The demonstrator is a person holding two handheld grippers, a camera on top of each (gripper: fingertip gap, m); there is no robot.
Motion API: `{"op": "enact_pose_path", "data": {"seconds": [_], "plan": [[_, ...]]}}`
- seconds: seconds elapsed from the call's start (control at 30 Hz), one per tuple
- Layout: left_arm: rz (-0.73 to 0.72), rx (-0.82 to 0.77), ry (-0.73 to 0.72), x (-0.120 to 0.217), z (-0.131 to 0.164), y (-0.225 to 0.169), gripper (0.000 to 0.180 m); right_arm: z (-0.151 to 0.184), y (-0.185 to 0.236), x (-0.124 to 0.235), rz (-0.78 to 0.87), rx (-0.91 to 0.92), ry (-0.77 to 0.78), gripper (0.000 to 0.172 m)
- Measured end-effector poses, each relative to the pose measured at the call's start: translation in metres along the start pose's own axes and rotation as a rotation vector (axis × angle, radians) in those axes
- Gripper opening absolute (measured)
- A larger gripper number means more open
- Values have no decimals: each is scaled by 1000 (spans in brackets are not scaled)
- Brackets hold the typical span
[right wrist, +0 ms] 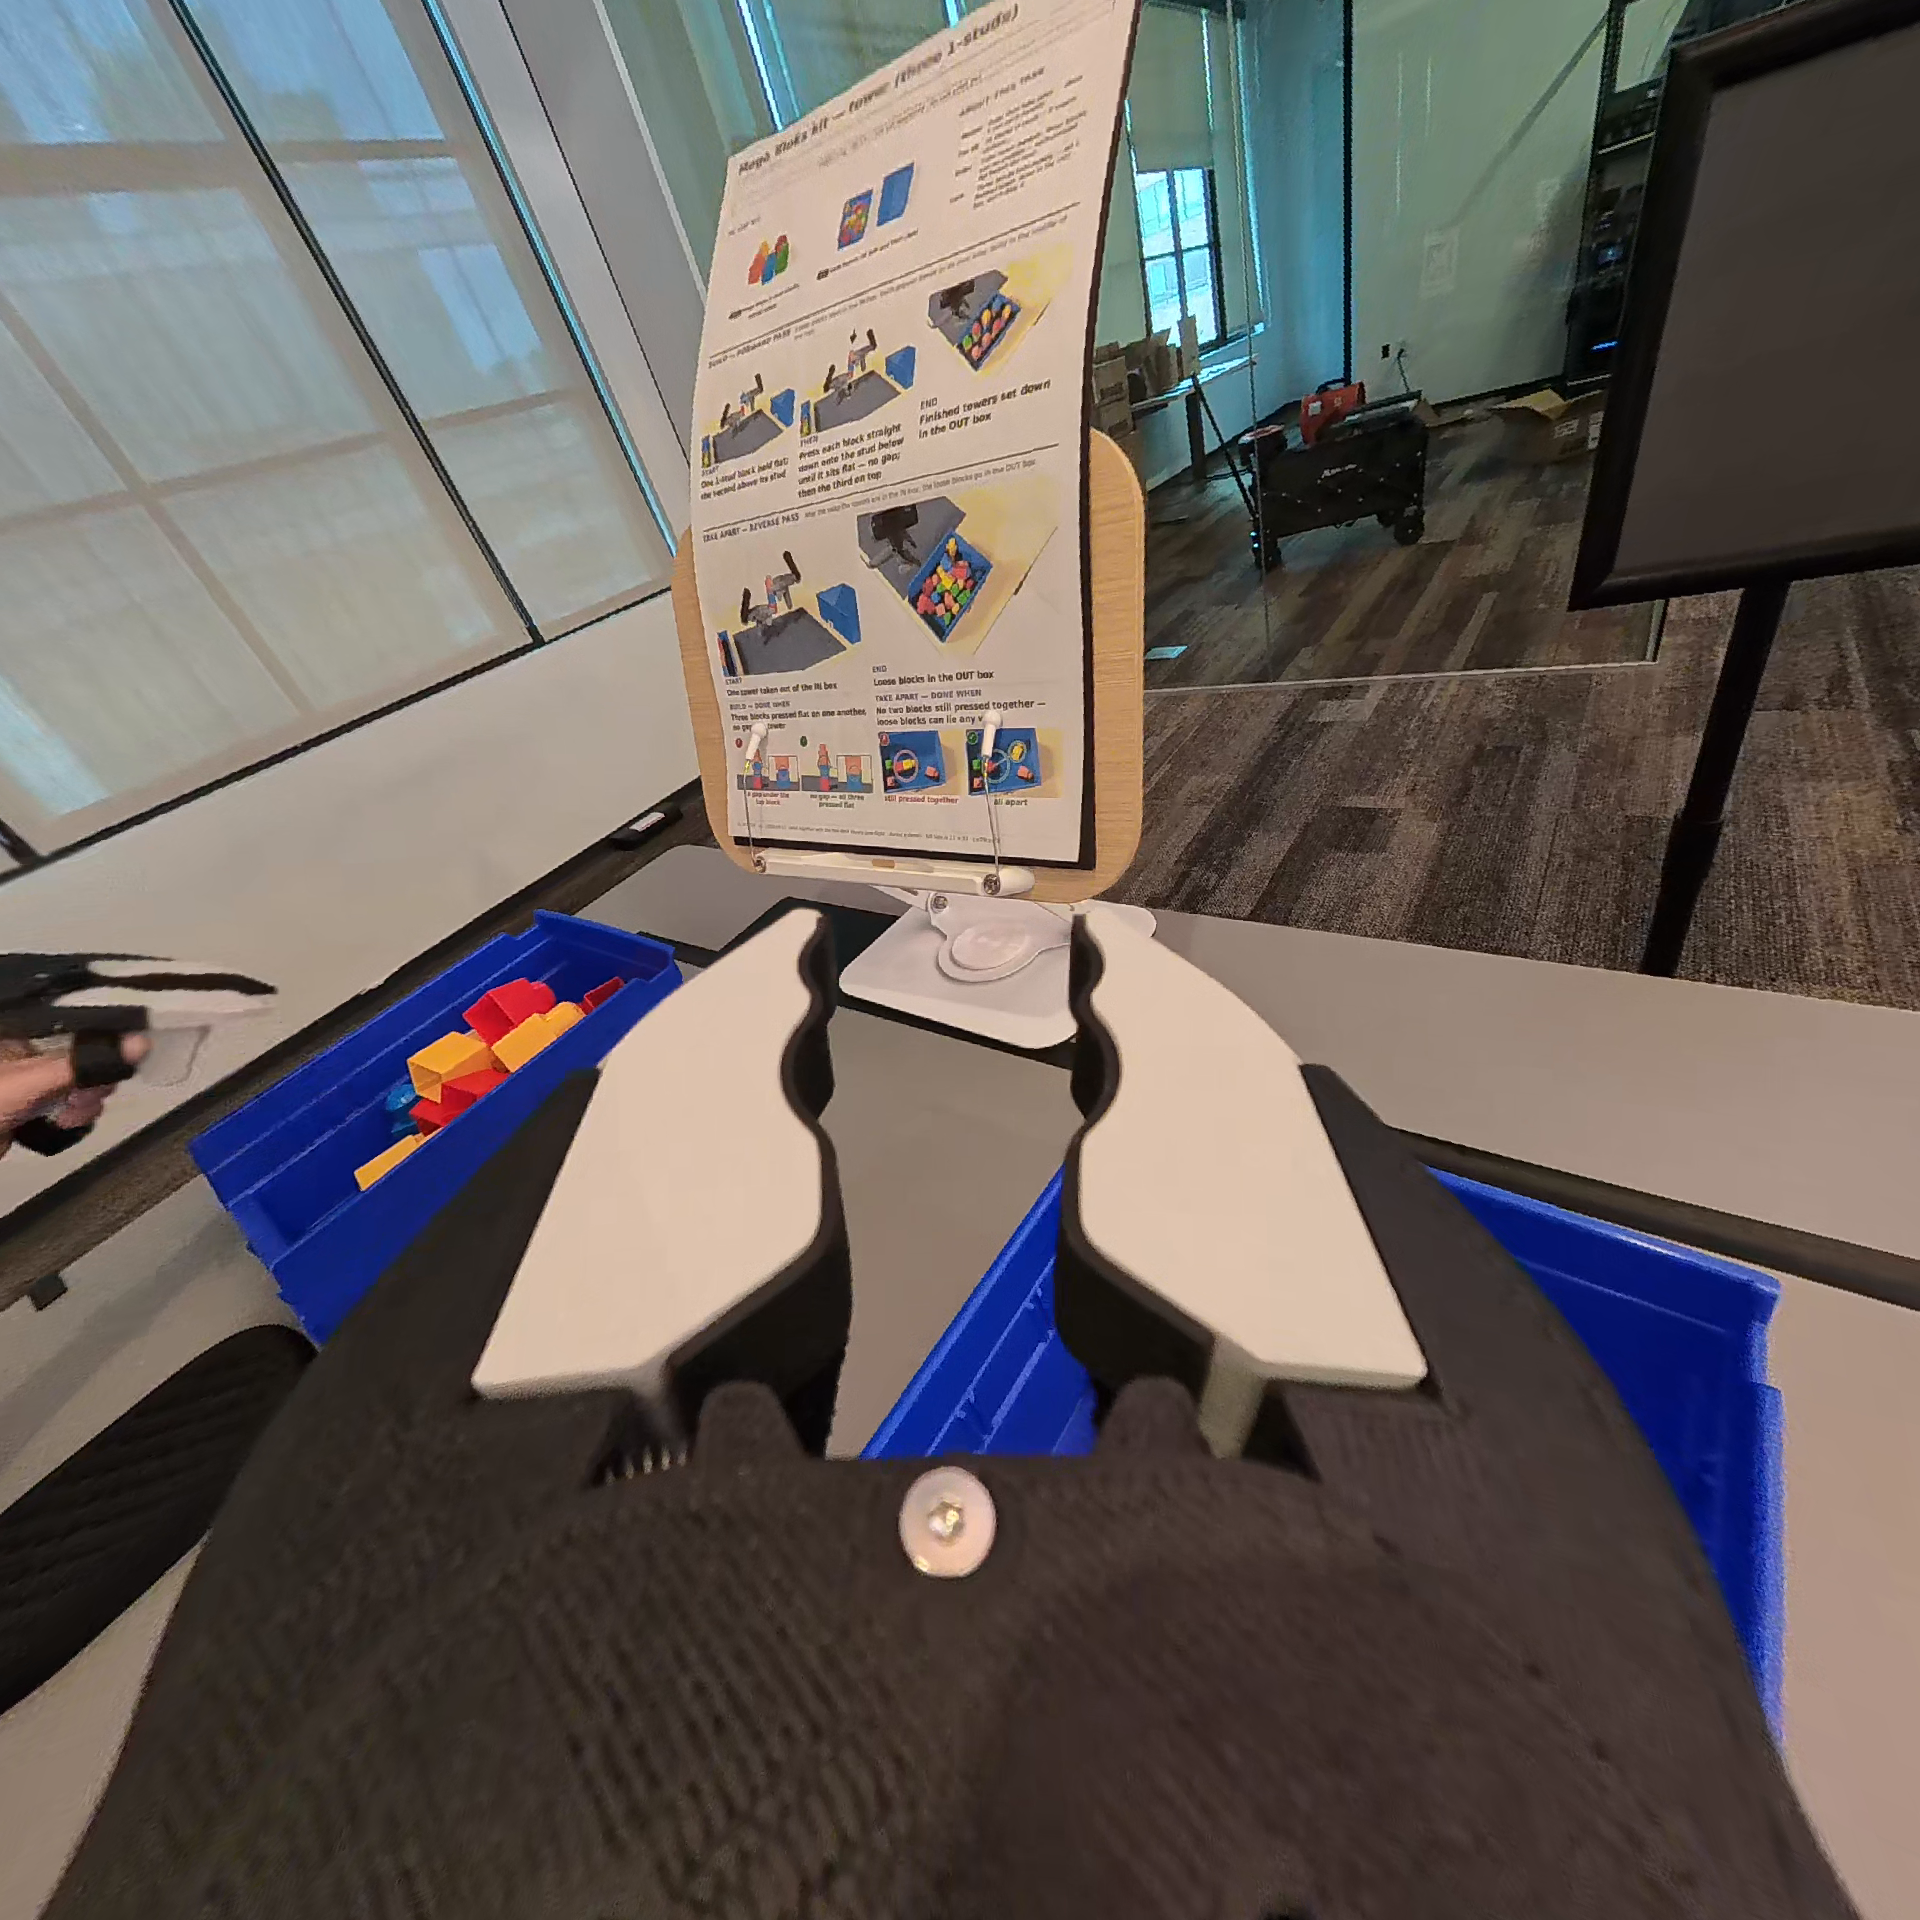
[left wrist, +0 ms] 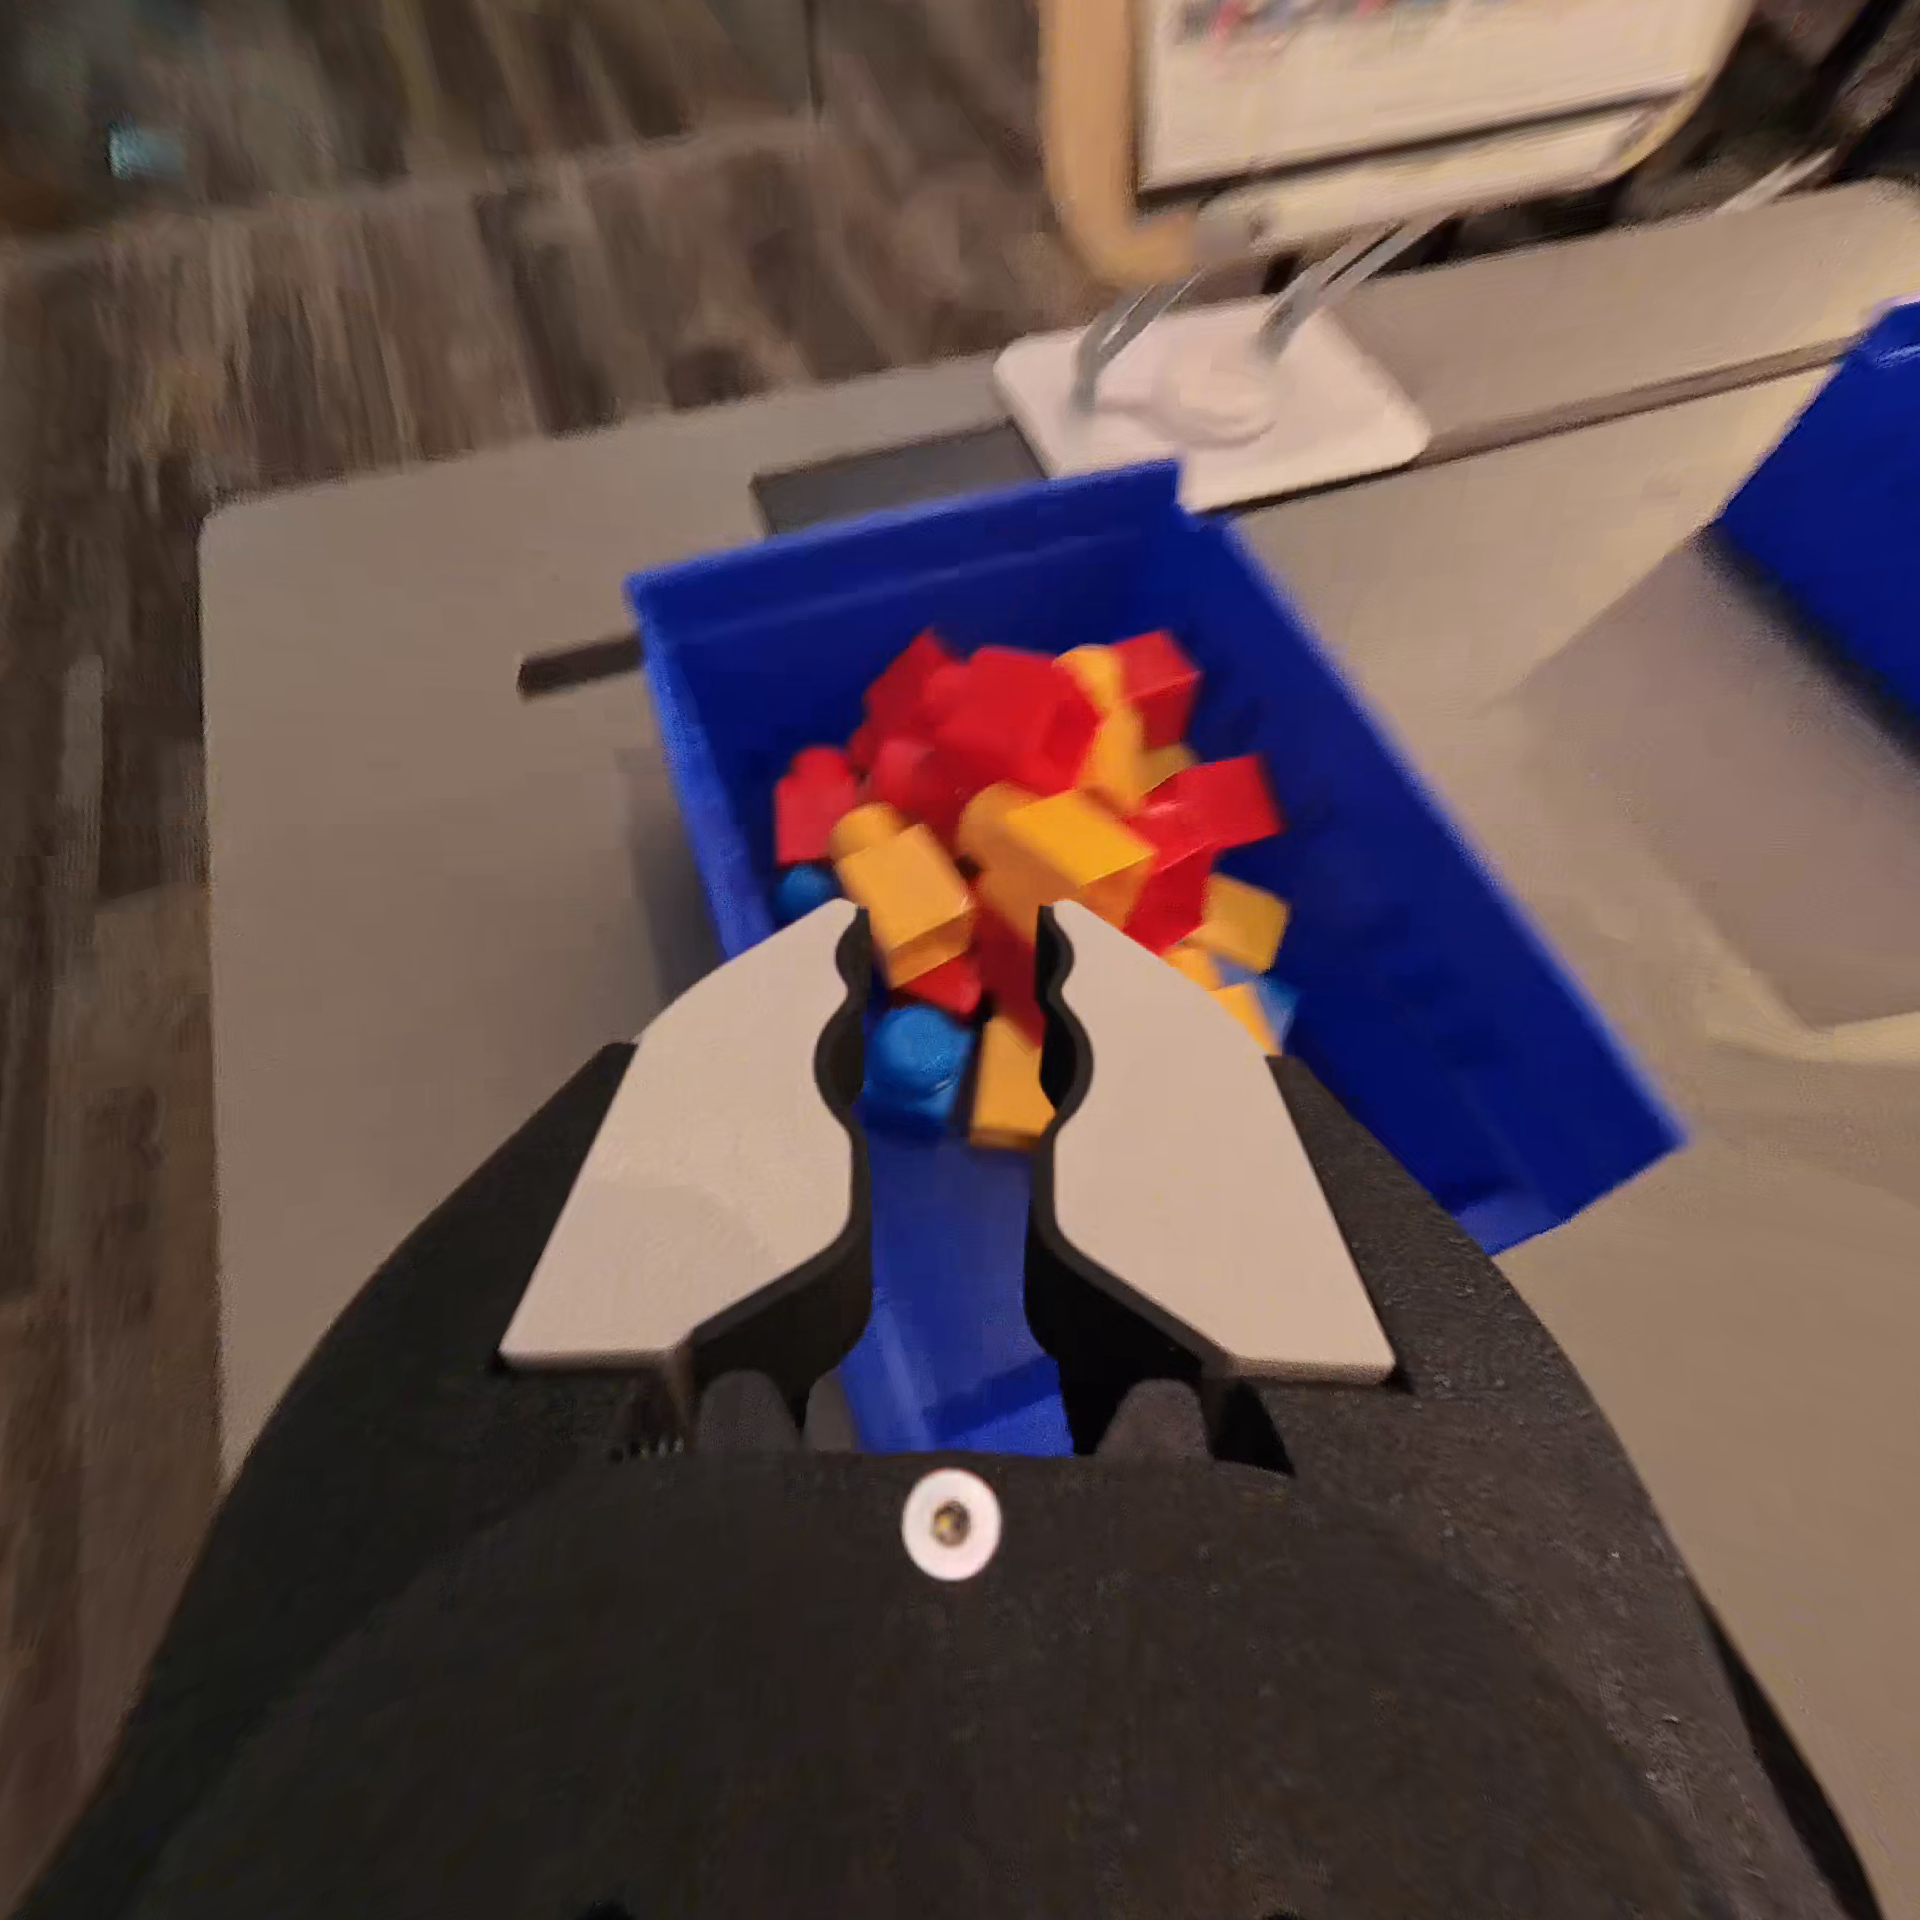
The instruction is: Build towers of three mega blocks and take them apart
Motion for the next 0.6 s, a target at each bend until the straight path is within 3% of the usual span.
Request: {"op": "enact_pose_path", "data": {"seconds": [0.07, 0.2, 0.27, 0.37, 0.53, 0.6], "plan": [[-21, -39, -4, -7, -6, -27, 40, 1, 0, -2, 0, -1, 5, 43], [-108, -36, 206, -47, 8, -43, 42, 9, 4, -7, -1, 12, 38, 44], [-108, 43, 228, -65, 5, -44, 42, 11, 6, -9, -1, 21, 49, 44], [-132, 128, 374, -88, 13, -40, 48, 13, 9, -10, -6, 28, 60, 44], [-174, 167, 642, -108, 32, -37, 57, 16, 8, -12, -19, 15, 78, 45], [-283, 111, 712, -110, 34, -21, 54, 17, 8, -13, -24, 10, 85, 45]]}}
Point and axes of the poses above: each gripper's, where its closed fingertips meet, x back along the fingers, z out of its underside, y = z × x across the jaws, the point moved 1 cm from there along x, back along the fingers, and after that the axes turned 4 degrees about z, right-handed, at the moved point
